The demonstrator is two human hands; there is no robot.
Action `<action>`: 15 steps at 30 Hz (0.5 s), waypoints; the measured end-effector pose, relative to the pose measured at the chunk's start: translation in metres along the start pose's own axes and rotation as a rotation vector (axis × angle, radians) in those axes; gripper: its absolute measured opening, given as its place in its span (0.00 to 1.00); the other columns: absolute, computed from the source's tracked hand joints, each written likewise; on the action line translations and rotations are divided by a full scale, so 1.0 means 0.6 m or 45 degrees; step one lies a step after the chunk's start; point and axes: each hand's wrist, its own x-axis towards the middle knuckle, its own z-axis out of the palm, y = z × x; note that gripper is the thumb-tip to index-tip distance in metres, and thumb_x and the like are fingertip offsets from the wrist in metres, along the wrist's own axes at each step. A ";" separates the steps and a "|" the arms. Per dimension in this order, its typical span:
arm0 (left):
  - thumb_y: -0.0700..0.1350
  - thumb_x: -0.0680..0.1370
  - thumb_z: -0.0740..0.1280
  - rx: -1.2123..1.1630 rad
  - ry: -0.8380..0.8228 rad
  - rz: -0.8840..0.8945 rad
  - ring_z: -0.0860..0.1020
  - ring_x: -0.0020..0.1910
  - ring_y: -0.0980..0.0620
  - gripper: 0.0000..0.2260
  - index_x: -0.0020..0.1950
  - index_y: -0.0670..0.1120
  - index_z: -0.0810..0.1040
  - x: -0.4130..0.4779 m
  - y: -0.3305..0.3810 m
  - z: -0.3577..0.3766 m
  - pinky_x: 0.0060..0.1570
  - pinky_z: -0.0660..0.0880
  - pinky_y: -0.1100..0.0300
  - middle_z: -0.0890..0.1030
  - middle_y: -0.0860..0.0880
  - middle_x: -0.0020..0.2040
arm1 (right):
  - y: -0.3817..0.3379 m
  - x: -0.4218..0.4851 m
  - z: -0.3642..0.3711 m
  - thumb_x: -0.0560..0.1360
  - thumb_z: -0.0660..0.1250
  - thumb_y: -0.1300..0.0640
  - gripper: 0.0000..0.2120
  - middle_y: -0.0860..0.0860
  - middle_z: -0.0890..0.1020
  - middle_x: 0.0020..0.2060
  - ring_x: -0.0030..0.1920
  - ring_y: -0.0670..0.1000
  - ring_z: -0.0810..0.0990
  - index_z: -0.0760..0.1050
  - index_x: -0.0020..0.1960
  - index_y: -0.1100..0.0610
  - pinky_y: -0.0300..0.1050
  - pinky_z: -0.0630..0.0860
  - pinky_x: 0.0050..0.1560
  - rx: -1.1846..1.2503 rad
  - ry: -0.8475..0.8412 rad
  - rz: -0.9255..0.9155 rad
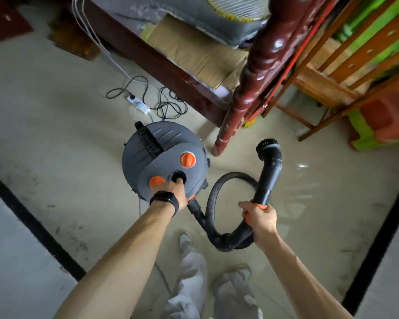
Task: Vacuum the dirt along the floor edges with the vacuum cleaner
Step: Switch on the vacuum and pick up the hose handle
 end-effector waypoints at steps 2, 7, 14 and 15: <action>0.50 0.78 0.63 -0.296 0.032 0.247 0.77 0.58 0.39 0.15 0.63 0.46 0.69 -0.042 0.075 -0.021 0.52 0.74 0.50 0.78 0.43 0.59 | -0.025 -0.030 -0.060 0.64 0.82 0.54 0.15 0.52 0.79 0.27 0.28 0.51 0.76 0.77 0.40 0.57 0.48 0.76 0.38 0.205 0.059 0.018; 0.48 0.67 0.72 -0.595 -0.374 0.670 0.78 0.57 0.48 0.21 0.60 0.56 0.74 -0.184 0.288 -0.041 0.57 0.75 0.55 0.79 0.53 0.58 | -0.089 -0.105 -0.239 0.68 0.82 0.41 0.20 0.53 0.78 0.30 0.29 0.51 0.76 0.76 0.34 0.51 0.47 0.77 0.37 0.793 0.229 0.026; 0.61 0.68 0.65 -0.032 -0.003 1.214 0.80 0.45 0.47 0.13 0.46 0.56 0.74 -0.306 0.541 -0.027 0.39 0.76 0.55 0.82 0.52 0.43 | -0.107 -0.165 -0.520 0.75 0.75 0.41 0.21 0.48 0.73 0.27 0.26 0.47 0.76 0.68 0.38 0.52 0.42 0.76 0.33 1.462 0.329 -0.030; 0.61 0.68 0.65 0.020 0.023 1.252 0.80 0.43 0.47 0.10 0.43 0.57 0.72 -0.316 0.579 -0.026 0.35 0.73 0.57 0.81 0.53 0.41 | -0.104 -0.167 -0.558 0.75 0.76 0.43 0.20 0.48 0.73 0.27 0.26 0.48 0.75 0.69 0.38 0.52 0.42 0.75 0.34 1.520 0.327 -0.041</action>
